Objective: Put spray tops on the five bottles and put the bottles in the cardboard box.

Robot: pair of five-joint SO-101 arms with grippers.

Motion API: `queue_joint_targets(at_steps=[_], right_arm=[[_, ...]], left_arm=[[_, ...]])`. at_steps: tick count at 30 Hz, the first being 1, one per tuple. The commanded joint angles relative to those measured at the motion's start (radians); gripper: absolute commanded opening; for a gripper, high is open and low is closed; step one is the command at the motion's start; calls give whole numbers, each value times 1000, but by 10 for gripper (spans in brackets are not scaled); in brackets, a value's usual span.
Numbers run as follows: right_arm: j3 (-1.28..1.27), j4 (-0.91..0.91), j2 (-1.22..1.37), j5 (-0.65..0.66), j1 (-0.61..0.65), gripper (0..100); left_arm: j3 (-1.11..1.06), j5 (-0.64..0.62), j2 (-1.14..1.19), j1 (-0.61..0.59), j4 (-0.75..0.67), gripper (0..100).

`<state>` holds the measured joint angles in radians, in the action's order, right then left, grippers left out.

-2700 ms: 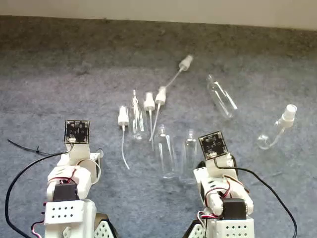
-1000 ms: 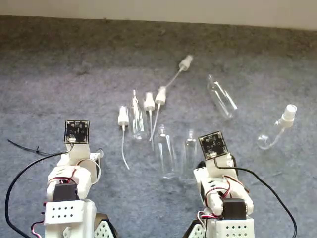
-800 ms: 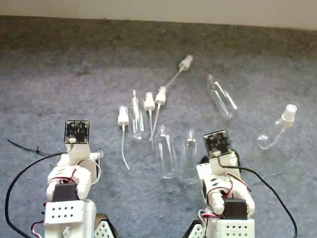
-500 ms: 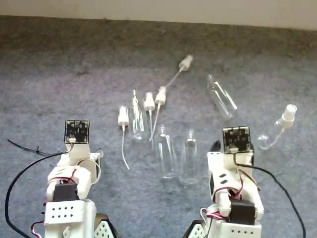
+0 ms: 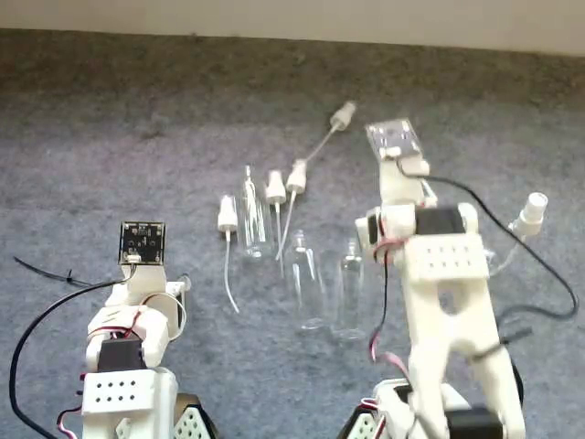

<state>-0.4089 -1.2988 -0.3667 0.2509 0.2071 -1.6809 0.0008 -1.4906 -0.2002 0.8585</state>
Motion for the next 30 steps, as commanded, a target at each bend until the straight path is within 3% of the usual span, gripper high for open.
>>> queue_joint_targets(at_steps=[1,4,8,13,20,30], right_arm=[[355,-154,248,91,16,286],[636,-292,450,137,15,299],[1024,-421,690,176,13,386],[1428,-453,958,227,-33,411],[1710,-453,1316,235,-108,411],[1839,-426,1524,235,-116,411]], left_arm=[[-25,-9,-10,-8,3,168],[-25,-9,-10,-8,3,168],[-25,-9,-10,-8,3,168],[-25,-9,-10,-8,3,168],[-25,-9,-10,-8,3,168],[-25,-9,-10,-8,3,168]])
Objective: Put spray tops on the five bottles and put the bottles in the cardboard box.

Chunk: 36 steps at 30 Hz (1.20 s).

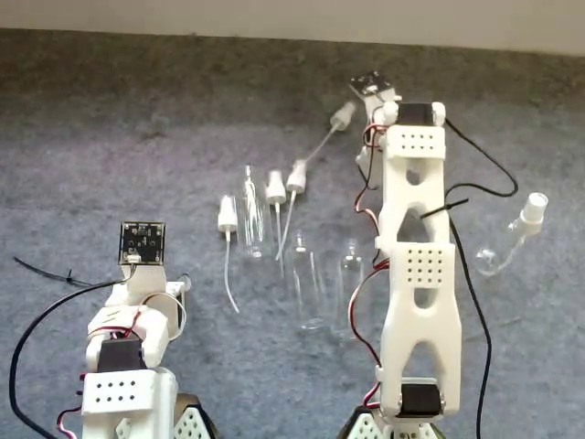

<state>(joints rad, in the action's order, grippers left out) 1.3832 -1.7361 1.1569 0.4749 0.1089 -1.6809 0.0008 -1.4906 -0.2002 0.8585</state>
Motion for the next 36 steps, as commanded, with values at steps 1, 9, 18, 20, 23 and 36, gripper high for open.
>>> queue_joint_targets(at_steps=[1,9,18,20,23,36], right_arm=[[42,27,10,11,-19,411],[47,136,58,8,-15,410],[41,268,61,5,-1,410],[41,260,61,5,4,409],[41,251,61,5,5,359],[47,188,61,5,-4,228]], left_arm=[[-25,-9,-10,-8,3,168],[-25,-9,-10,-8,3,168],[-25,-9,-10,-8,3,168],[-25,-9,-10,-8,3,168],[-25,-9,-10,-8,3,168],[-25,-9,-10,-8,5,168]])
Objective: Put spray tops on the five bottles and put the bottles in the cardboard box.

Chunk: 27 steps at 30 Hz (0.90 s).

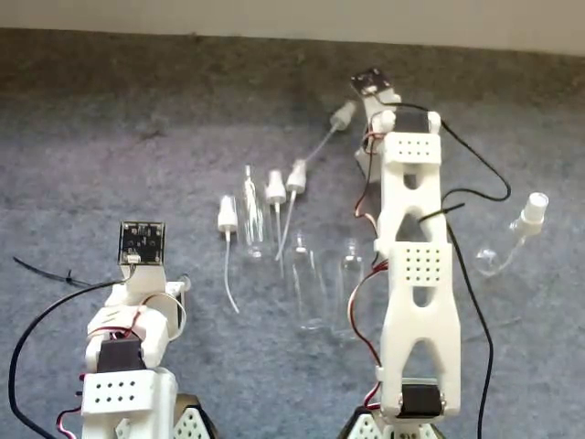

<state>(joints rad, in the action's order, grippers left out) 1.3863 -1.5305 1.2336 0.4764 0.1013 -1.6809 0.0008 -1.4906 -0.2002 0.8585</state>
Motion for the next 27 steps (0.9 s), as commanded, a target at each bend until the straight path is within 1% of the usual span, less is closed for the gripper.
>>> queue_joint_targets(at_steps=[1,4,7,9,12,15,17,20,24,27], right_arm=[[44,-30,-18,2,4,202],[53,-77,-30,2,8,118],[116,-174,-58,-3,16,50],[162,-237,-88,-41,21,4],[203,-234,-170,-115,15,4],[122,-236,-275,-186,4,4],[4,-237,-380,-235,4,4],[-306,-237,-604,-292,5,4],[-753,-234,-969,-298,16,4],[-1010,-196,-1277,-299,39,4]], left_arm=[[-25,-9,-10,-8,5,168],[-25,-9,-10,-8,5,168],[-25,-9,-10,-8,5,168],[-25,-9,-10,-8,5,168],[-25,-9,-10,-8,5,168],[-25,-9,-10,-8,5,168],[-25,-9,-10,-8,5,168],[-25,-9,-10,-8,5,168],[-25,-9,-10,-8,5,168],[-25,-9,-10,-8,5,168]])
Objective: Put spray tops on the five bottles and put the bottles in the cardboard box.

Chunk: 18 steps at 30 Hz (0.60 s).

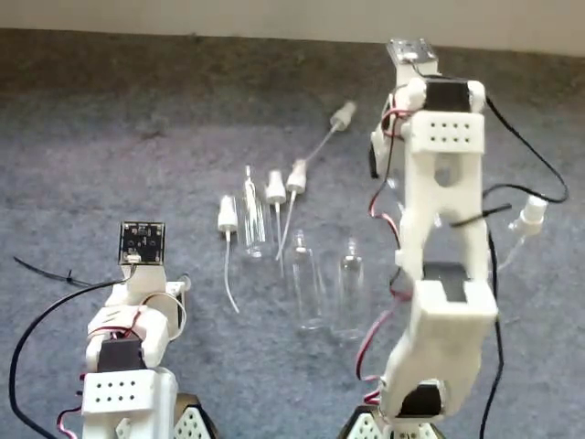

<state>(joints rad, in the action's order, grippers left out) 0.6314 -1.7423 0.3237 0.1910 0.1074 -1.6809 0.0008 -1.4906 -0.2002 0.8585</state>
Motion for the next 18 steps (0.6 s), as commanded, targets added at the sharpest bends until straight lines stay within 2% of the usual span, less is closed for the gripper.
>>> queue_joint_targets(at_steps=[1,5,8,12,18], right_arm=[[-329,47,-473,-15,50,4],[-650,248,-872,-41,102,4],[-918,444,-1058,-44,108,4],[-1191,748,-1147,-44,107,4],[-1484,1313,-1153,-49,108,4]], left_arm=[[-25,-9,-10,-8,5,168],[-25,-9,-10,-8,5,168],[-25,-9,-10,-8,5,168],[-25,-9,-10,-8,5,168],[-25,-9,-10,-8,5,168]])
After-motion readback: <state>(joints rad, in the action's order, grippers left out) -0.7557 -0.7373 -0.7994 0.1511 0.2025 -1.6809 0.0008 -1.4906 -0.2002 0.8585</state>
